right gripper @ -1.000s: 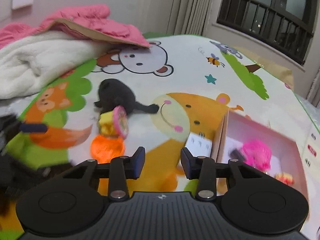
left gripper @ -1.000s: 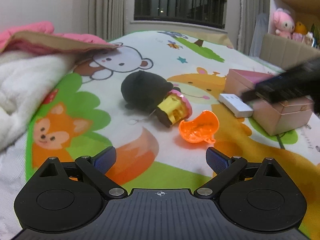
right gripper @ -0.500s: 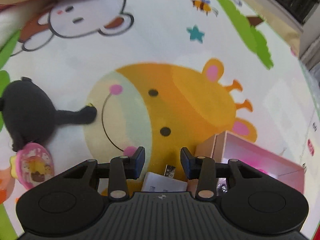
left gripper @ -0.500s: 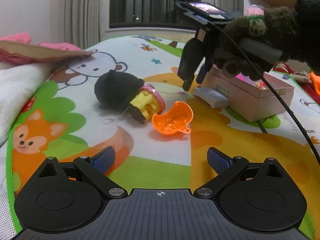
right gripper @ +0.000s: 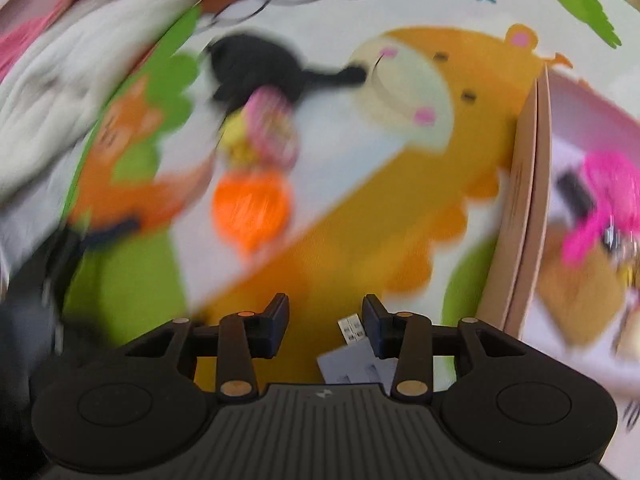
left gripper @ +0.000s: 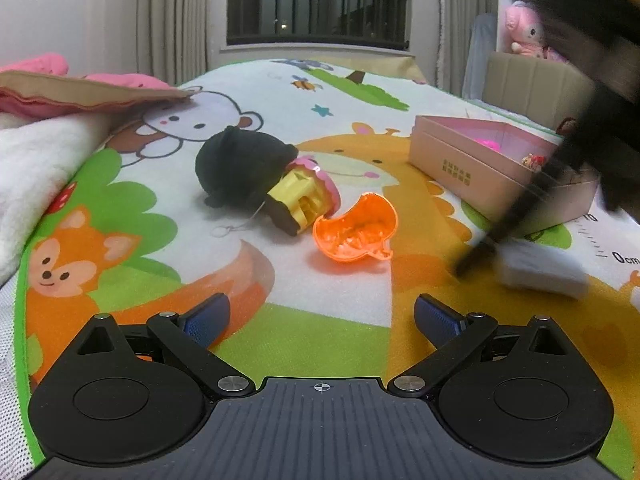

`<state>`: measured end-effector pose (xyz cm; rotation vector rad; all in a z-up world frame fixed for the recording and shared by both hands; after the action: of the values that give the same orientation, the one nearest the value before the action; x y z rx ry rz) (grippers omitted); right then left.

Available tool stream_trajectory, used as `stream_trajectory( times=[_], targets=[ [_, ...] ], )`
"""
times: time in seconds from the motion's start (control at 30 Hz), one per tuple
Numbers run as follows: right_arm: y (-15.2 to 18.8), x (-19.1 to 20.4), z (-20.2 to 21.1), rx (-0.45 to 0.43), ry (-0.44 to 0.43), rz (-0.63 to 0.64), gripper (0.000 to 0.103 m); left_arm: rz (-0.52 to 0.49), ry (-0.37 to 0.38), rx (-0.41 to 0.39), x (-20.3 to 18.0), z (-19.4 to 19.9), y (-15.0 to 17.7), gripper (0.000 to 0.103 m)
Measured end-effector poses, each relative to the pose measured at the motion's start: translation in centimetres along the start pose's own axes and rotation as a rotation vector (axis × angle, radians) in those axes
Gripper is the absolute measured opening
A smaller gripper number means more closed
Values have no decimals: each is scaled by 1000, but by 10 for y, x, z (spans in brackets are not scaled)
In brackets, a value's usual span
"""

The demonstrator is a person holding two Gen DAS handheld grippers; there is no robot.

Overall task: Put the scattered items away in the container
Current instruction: 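Grasp the white battery holder with the right gripper, then grasp the orange cup toy with the left gripper while right lifts the battery holder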

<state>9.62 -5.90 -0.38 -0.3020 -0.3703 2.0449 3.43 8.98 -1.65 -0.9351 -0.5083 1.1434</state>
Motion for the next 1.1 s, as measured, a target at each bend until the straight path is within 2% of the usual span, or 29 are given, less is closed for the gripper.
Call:
stream_trajectory(
  times=[0.07, 0.13, 0.17, 0.27, 0.4, 0.5, 0.57, 0.6, 0.67, 0.7, 0.73, 0.77, 0.93, 1.1],
  targets=[
    [29, 9, 18, -99, 73, 106, 45, 3, 1, 5, 0, -1, 0, 101],
    [55, 14, 32, -191, 167, 189, 60, 5, -1, 12, 1, -2, 0, 101],
    [68, 14, 37, -215, 209, 207, 60, 4, -3, 15, 1, -2, 0, 101],
    [102, 6, 47, -258, 282, 178, 60, -3, -12, 25, 0, -3, 0, 102],
    [130, -12, 54, -293, 385, 162, 68, -18, -53, 51, -4, -2, -3, 102],
    [138, -38, 56, -323, 542, 94, 68, -37, -68, 72, -12, 2, -5, 102],
    [141, -53, 59, -379, 665, 61, 69, -32, -59, 80, -19, 5, -4, 102],
    [142, -57, 64, -409, 661, 33, 72, -32, -54, 85, -23, 6, -4, 102],
    [143, -61, 77, -474, 503, -65, 84, -31, -57, 92, -29, 7, -3, 102],
    [143, -61, 81, -498, 425, -102, 94, -27, -62, 95, -31, 8, -2, 102],
    [141, -59, 82, -514, 364, -121, 101, -17, -66, 97, -33, 7, -3, 102],
    [140, -57, 81, -522, 338, -122, 102, -5, -66, 98, -34, 7, -3, 102],
    [122, -44, 52, -483, 354, -58, 103, 18, -60, 95, -42, 11, -10, 102],
    [112, -57, 32, -439, 297, -160, 103, 23, -70, 87, -43, 13, -15, 102]
  ],
)
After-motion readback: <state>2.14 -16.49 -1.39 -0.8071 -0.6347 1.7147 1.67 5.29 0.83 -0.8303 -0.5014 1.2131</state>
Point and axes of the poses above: each gripper's, at about its wrist camera, not at the fingertips, and z roughly against the way its jaws point, x to its left, y to its underside, the point moved 4 cm from there along -z, roughly the way its jaws point, and after that the axes turned 10 degrees about y, right-handed, at the moved point
